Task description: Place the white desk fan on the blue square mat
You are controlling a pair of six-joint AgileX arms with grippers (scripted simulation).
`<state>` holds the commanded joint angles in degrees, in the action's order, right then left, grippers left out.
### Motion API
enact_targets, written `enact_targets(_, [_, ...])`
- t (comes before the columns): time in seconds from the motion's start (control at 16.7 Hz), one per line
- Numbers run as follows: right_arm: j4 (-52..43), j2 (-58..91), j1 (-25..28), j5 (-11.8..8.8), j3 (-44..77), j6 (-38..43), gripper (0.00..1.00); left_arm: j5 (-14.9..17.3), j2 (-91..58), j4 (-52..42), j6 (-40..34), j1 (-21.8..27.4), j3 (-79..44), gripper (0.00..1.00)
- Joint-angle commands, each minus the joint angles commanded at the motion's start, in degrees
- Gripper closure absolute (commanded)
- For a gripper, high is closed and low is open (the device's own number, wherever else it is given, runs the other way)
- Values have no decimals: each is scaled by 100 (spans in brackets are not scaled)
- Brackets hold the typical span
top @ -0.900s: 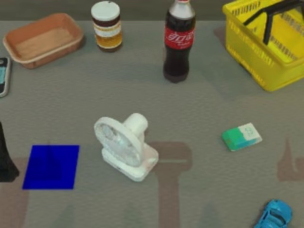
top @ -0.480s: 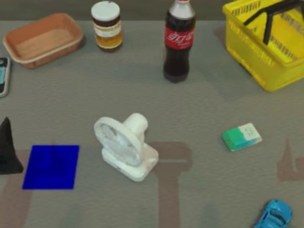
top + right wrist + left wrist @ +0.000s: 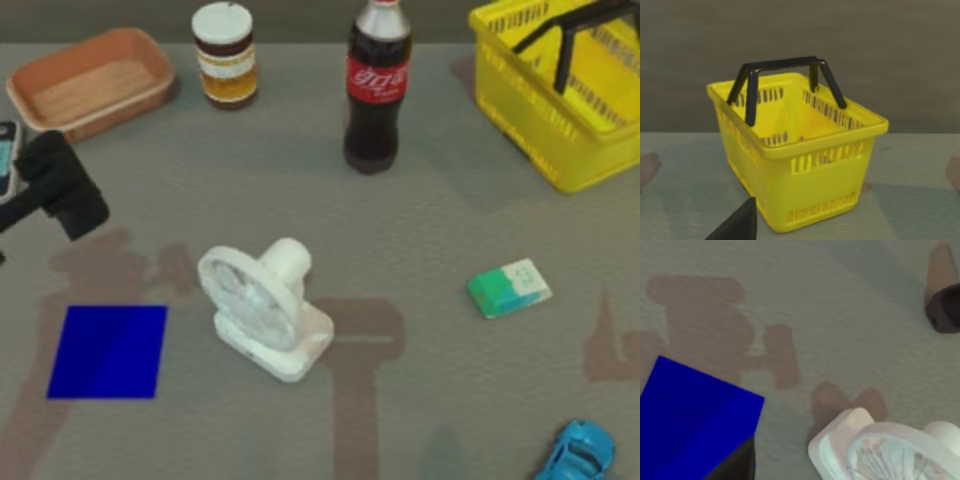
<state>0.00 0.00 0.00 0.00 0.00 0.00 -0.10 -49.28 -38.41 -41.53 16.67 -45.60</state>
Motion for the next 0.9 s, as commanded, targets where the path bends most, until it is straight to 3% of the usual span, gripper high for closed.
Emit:
enact_targets(0.54, [0,0,0,0,0,0,0,15,-4698,-3261,-3718,1456,-4254,0])
enact_targets(0.9, [0,0,0,0,0,0,0,14,-5929,-4229,-4744,1876,-5367,0])
